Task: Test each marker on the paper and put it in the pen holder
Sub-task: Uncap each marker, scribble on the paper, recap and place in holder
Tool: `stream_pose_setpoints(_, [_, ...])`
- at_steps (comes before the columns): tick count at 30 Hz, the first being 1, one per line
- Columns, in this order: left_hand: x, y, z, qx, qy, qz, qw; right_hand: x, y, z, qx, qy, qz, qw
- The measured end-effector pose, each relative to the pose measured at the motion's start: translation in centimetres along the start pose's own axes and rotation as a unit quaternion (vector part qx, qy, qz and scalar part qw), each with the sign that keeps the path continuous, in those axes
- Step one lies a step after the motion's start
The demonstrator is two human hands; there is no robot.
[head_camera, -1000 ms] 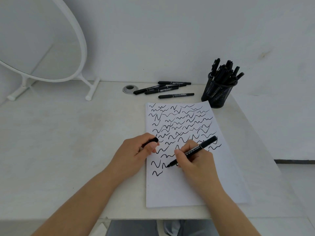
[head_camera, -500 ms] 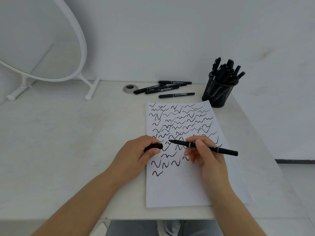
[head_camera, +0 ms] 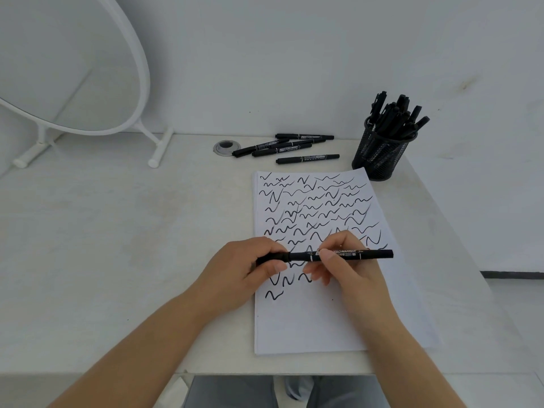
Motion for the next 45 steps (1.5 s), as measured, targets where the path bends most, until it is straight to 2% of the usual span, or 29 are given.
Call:
stream_pose_setpoints(6, [0.1, 0.3, -0.1, 0.009, 0.000, 0.011, 1.000, 0.6, -0.3, 0.0, 0.000, -0.035, 0.037, 0.999])
stream_pose_setpoints(20, [0.7, 0.8, 0.3, 0.017, -0.001, 0.000, 1.000, 0.6, -0.5, 0.2, -0.015, -0.037, 0.027, 0.999])
stream_pose_setpoints(30, [0.9, 0.6, 0.1, 0.017, -0.039, 0.025, 0.999, 0.8, -0.3, 0.2, -0.006, -0.041, 0.027, 0.999])
stream_pose_setpoints(36, [0.5, 0.6, 0.3, 0.022, 0.002, 0.011, 1.000, 0.7, -0.3, -0.1, -0.002, -0.050, 0.018, 0.999])
stream_pose_setpoints(39, [-0.4, -0.1, 0.6, -0.006, 0.039, 0.009, 0.999, -0.7, -0.1, -0.1, 0.032, 0.001, -0.009, 0.999])
stream_pose_setpoints(41, [-1.1, -0.4, 0.5, -0.023, 0.060, 0.010, 0.998, -1.8, -0.5, -0.2, 0.041, 0.020, 0.034, 0.998])
stream_pose_setpoints(45, [-2.2, 0.5, -0.7, -0.025, 0.078, -0.004, 0.997, -2.4, -2.5, -1.3, 0.027, -0.017, 0.219, 0.975])
Point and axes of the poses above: each hand's wrist, its own z-axis away from the middle knuckle, its own x-axis out of the palm, y = z × x, the point moved 6 cm from there along -z, towards the middle knuckle, and after that the axes turned 4 degrees about -y, right-handed, at the moved point
